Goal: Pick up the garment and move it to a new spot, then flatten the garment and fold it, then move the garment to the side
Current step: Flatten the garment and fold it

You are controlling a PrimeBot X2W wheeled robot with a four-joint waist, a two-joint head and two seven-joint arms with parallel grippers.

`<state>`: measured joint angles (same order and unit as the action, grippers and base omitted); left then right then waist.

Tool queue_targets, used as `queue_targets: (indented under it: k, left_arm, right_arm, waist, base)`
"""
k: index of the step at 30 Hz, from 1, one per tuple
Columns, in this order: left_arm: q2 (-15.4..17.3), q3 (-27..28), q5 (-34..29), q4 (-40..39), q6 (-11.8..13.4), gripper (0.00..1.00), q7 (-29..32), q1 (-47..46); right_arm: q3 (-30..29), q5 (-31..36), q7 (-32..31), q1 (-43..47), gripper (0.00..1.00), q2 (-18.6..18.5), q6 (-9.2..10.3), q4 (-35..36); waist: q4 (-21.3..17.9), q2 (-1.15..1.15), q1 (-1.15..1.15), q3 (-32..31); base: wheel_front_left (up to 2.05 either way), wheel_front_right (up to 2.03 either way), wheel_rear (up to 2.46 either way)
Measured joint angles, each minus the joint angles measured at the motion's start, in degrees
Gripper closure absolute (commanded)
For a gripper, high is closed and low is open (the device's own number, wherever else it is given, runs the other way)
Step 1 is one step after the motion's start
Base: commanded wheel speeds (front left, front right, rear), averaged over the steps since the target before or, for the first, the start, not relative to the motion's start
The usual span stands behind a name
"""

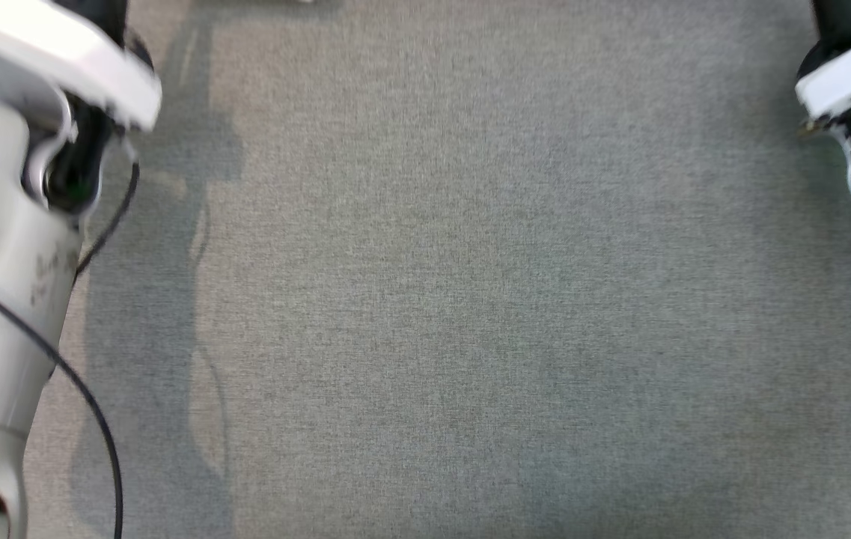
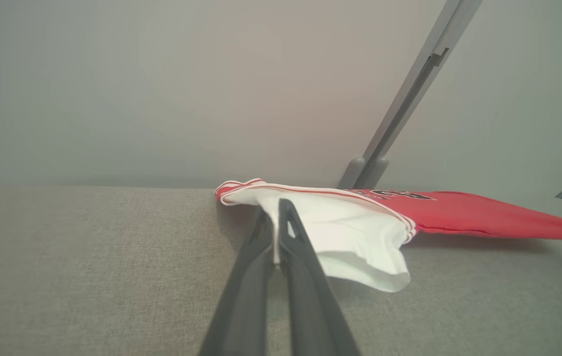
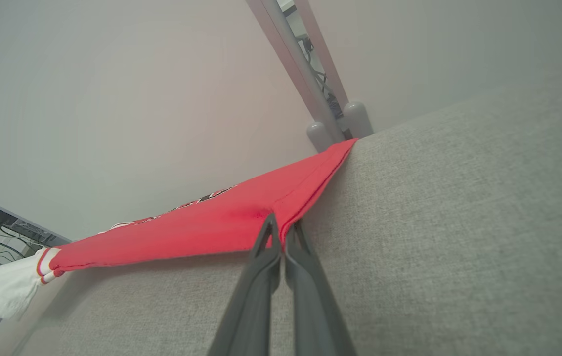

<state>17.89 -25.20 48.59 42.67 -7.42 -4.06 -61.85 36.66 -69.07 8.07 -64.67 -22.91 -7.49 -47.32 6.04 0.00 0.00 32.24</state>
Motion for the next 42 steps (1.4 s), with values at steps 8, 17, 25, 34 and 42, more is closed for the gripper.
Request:
queue_targets:
  k: [8,17,25,34,42]
  left_arm:
    - [4.74,-7.06,-1.83,-0.21,-0.02,1.00,1.51,9.84]
    - [8.47,-14.75,-1.19,-4.69,-0.03,1.00,4.69,15.96]
    - [12.70,-20.11,1.16,-10.76,-0.03,1.00,8.14,21.23]
    - [19.45,-25.92,5.64,-20.67,-0.03,1.00,13.50,26.86]
    - [24.85,-30.10,9.60,-29.11,-0.02,1.00,16.84,30.94]
  right_arm:
    - [6.09,-0.66,-0.85,2.47,1.00,-0.29,-0.01,-3.25]
    - [10.85,-3.12,-1.79,6.69,1.00,-0.43,-0.01,-4.98]
    - [14.32,-6.03,-5.44,11.32,1.00,-1.78,-0.01,-5.52]
    - [17.73,-8.14,-9.00,15.12,1.00,-4.27,-0.02,-4.21]
    - [20.58,-10.25,-12.29,18.36,1.00,-6.12,-0.02,-1.57]
  waist:
    - [-0.35,0.00,0.00,-5.40]
    - [0.05,0.00,0.00,-10.73]
    - [-0.08,0.00,0.00,-15.47]
    - [-0.88,0.00,0.00,-19.49]
    - [-1.74,0.00,0.00,-22.62]
  base:
    - [0.00,0.00,0.00]
    - [0.00,0.00,0.00]
    - [0.00,0.00,0.00]
    - [0.00,0.00,0.00]
    - [0.00,0.00,0.00]
